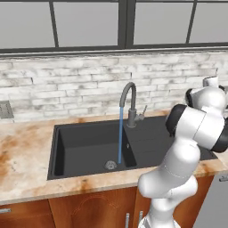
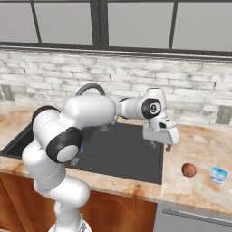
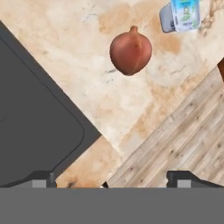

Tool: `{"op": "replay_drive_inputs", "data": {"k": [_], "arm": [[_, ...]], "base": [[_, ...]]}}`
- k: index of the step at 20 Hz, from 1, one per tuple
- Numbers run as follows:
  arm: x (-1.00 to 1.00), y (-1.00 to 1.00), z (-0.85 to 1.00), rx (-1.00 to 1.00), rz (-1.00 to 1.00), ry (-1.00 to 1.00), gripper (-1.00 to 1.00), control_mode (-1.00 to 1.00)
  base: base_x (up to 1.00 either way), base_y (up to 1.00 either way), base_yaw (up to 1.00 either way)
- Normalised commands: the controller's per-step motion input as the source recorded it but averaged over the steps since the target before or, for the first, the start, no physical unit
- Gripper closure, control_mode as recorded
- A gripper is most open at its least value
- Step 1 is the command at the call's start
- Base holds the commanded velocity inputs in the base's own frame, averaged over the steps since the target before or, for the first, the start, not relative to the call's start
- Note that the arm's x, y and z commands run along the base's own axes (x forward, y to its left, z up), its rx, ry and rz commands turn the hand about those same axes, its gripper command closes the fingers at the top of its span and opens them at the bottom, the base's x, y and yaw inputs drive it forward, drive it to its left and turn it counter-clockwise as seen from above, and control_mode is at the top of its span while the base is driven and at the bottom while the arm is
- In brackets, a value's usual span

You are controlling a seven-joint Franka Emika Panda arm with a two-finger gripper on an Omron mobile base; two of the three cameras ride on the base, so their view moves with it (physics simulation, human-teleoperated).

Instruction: Turn on the sink faucet. Then move the onion from the counter to the sink. Turn off the sink. Move the vegetable from the sink to the pot next to the stove. Finally move the pot to the front right burner.

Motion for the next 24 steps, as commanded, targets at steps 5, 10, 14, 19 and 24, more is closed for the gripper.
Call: {"op": "replay_drive_inputs", "data": {"k": [5, 10, 14, 19, 24], "arm": [[0.00, -0.73, -0.08, 0.11, -0.11, 0.00, -1.00, -1.00], [0.00, -0.40, -0.35, 0.08, -0.04, -0.04, -1.00, -1.00], [0.00, 0.00, -0.66, 0.00, 0.05, -0.21, -1.00, -1.00], [0.00, -0.16, -0.20, 0.00, 0.11, -0.14, -1.00, -1.00], [0.01, -0.14, -0.24, -0.02, 0.05, 0.00, -1.00, -1.00]], "base": [[0.00, 0.00, 0.00], [0.00, 0.00, 0.00], [0.00, 0.00, 0.00], [0.00, 0.00, 0.00], [0.00, 0.00, 0.00]]}}
